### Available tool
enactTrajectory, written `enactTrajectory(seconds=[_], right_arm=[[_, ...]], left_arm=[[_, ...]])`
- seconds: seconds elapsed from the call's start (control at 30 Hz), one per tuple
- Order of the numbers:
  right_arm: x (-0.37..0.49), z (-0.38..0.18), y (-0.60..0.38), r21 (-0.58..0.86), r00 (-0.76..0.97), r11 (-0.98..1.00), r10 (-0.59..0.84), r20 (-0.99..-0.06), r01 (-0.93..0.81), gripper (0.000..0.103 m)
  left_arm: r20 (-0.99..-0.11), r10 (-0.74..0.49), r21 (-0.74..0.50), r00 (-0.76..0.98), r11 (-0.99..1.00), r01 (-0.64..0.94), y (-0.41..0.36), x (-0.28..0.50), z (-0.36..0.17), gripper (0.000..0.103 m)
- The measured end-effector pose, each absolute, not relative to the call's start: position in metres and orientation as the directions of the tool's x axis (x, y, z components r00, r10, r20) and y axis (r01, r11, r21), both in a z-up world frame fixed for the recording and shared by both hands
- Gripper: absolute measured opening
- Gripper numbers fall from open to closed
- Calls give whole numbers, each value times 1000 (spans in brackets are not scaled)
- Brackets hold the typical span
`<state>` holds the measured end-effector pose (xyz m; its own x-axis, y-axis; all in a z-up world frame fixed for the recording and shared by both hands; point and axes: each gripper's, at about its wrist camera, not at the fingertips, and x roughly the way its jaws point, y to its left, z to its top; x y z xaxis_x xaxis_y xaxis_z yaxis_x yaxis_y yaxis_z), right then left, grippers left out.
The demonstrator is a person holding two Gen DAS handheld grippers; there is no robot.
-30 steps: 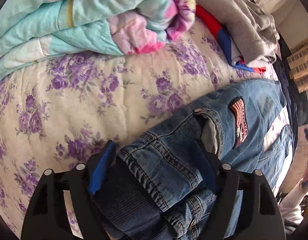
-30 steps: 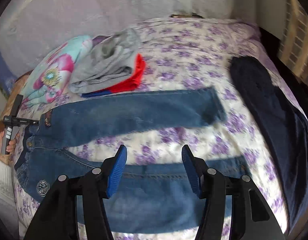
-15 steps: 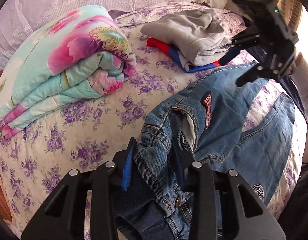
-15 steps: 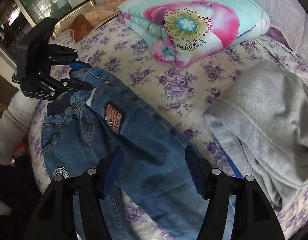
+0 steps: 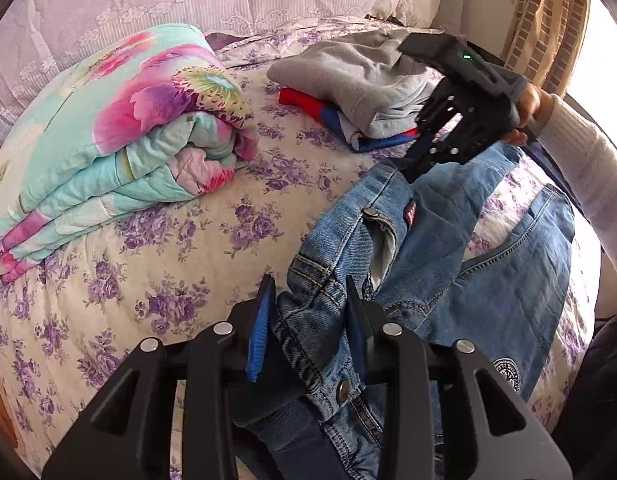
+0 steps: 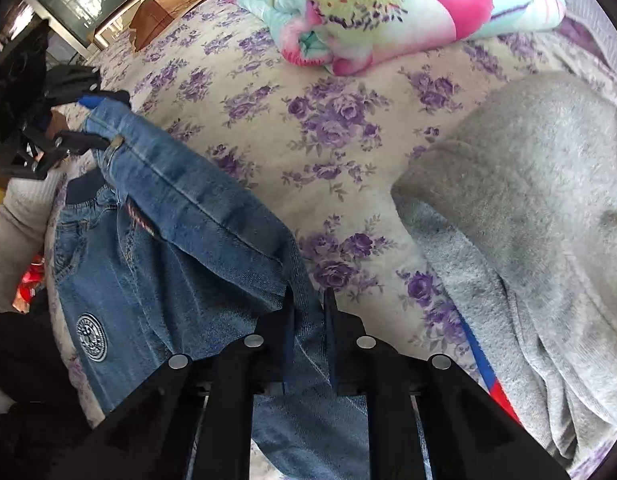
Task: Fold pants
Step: 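Lower the flipped jeans flat onto the bed with both tools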
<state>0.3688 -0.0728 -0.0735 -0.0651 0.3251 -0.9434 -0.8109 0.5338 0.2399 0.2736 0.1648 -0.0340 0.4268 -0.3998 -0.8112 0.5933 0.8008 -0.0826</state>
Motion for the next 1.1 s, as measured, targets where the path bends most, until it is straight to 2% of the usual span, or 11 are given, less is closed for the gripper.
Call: enactTrajectory(seconds=[0.2, 0.4, 0.47, 0.53, 0.63, 0.7, 0.77, 0.83, 0.97, 1.1], right_arm=[[315, -7, -105, 174, 115, 618, 399, -909, -767, 11], [179, 25, -110, 159, 181, 603, 463, -868, -782, 11], [142, 13, -102, 167, 175, 621, 451, -875, -766, 11], [110, -13, -88, 137, 188, 656, 400, -897, -742, 11], [87, -68, -70, 126, 155, 709, 318, -935, -694, 12], [86, -89, -73, 157, 174, 751, 341, -924, -641, 12], [89, -89, -81, 218, 184, 773, 396, -900, -596, 12], [93, -92, -91, 294, 174, 792, 443, -879, -535, 12], [90, -94, -95, 317, 216, 798, 477, -852, -512, 12], [76, -87, -93, 267, 286, 819, 453, -845, -508, 14]], left_arm=[[-791, -412, -96, 453, 814, 573, 175, 256, -18, 32], [-749, -454, -104, 483, 800, 591, 192, 187, -9, 33], [-746, -466, -119, 475, 796, 593, 199, 166, -16, 35], [-769, -445, -115, 459, 802, 586, 201, 152, -33, 46], [-816, -406, -104, 412, 803, 587, 196, 137, -65, 49], [-806, -379, -45, 454, 805, 592, 192, 117, -68, 49], [-789, -385, -25, 479, 799, 601, 197, 96, -59, 52], [-762, -463, -101, 454, 776, 623, 213, 82, -43, 56], [-691, -472, -160, 548, 838, 521, 238, 65, 0, 58], [-684, -326, -112, 653, 931, 347, 200, 70, 20, 75]])
